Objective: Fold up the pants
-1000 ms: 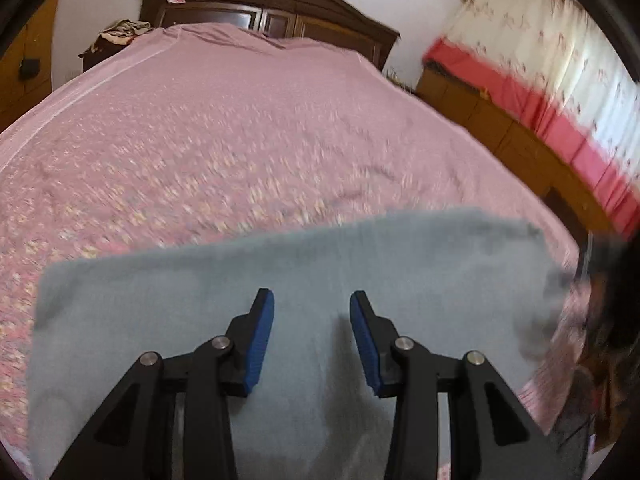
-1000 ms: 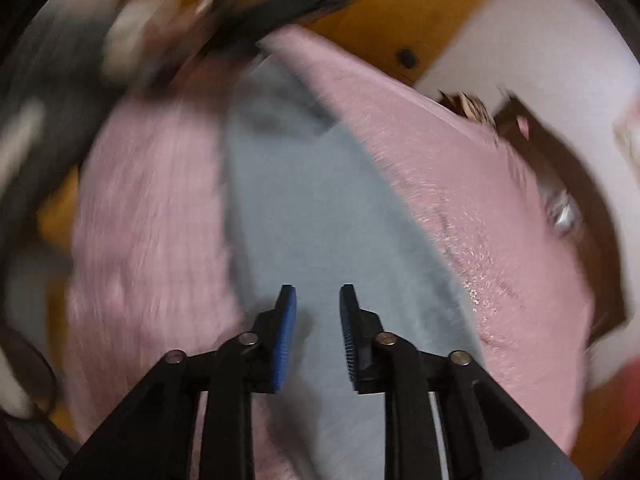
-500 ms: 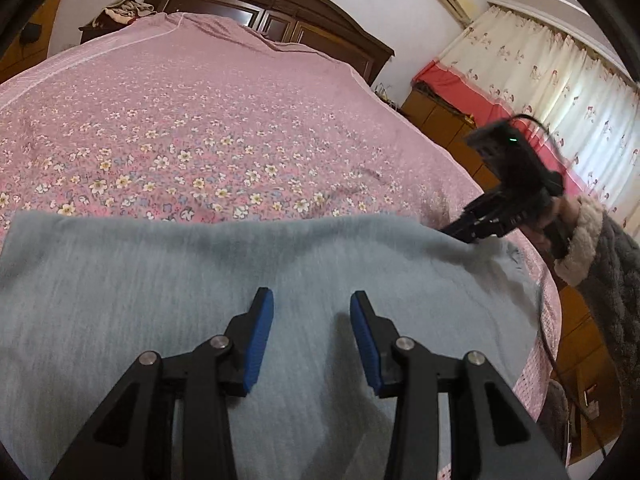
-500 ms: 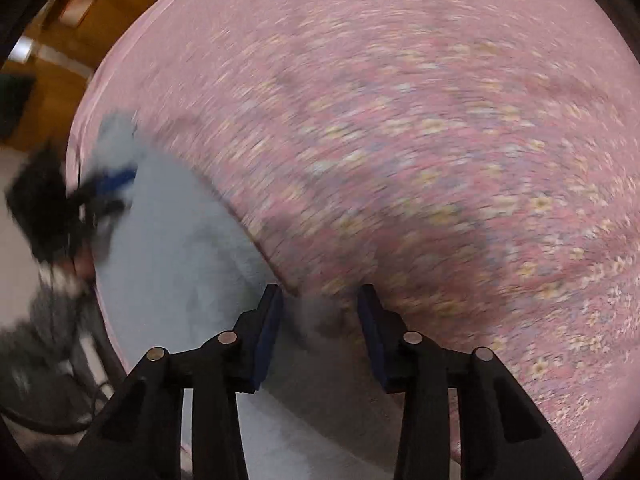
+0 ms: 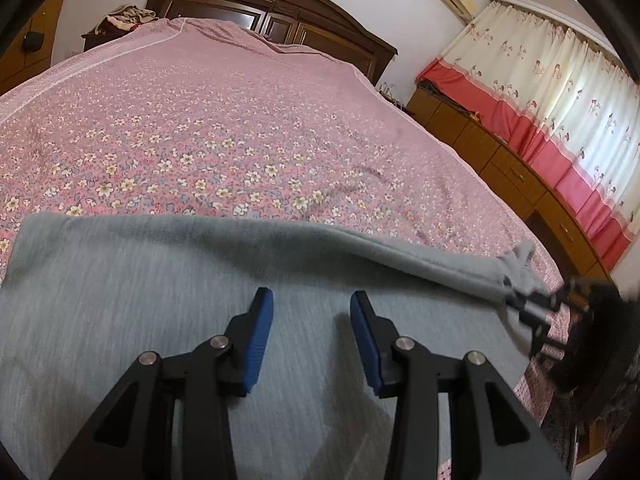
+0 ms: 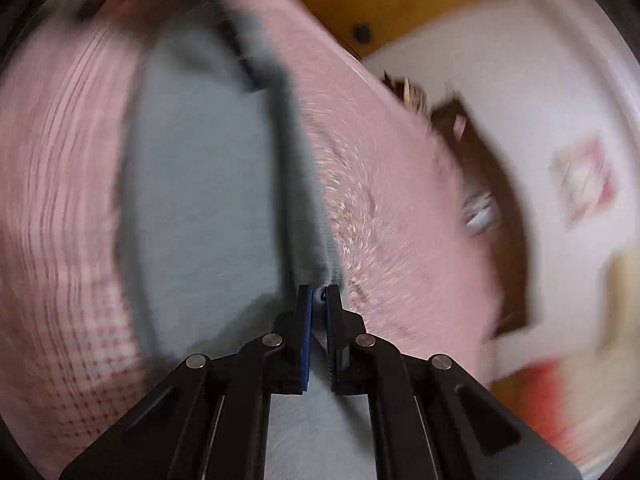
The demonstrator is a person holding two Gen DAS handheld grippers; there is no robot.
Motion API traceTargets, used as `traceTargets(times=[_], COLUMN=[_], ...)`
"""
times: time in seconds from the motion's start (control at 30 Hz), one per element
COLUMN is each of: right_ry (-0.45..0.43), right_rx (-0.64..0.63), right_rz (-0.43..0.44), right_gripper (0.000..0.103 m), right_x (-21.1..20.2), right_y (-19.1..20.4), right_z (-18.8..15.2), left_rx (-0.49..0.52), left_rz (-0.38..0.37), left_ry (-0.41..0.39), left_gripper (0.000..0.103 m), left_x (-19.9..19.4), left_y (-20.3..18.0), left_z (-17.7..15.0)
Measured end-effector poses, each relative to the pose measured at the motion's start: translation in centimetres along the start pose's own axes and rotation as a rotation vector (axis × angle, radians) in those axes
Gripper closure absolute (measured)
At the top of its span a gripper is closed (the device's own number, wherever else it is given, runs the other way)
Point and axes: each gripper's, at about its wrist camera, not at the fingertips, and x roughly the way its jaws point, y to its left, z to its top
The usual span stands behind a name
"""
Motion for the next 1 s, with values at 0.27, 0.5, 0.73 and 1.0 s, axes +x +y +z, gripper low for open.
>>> traceTargets(times=[0.27,0.5,0.73,1.0], right_ry=[-0.004,0.004,0.103,-0.145], right_rx=[-0.136,-0.141,-0.054,0.459], right_rz=[-0.179,-0.276,0.075,0.677], right_gripper=[0.096,0.096,0.094,0.045], right_x=[1.0,5.5,13.0,11.7], right_y=[1.5,-4.1,-4.5,-16.7], right_z=[-0.5,0.9,1.6,6.9], left_rx=[-0.005,-0.018,-0.002,-0.107], left_rz=[-0.006,-0.020,0.012,0.044], left_ry=[0.002,-0.026,-0.041,-0.113], left_gripper=[0.061,0.061,0.061,0.061], left_x=[0.1,-1.9,-3.8,-6.4], left_y=[0.3,-0.2,0.3,3.9], left_z=[-0.1,0.1,0.7,1.3])
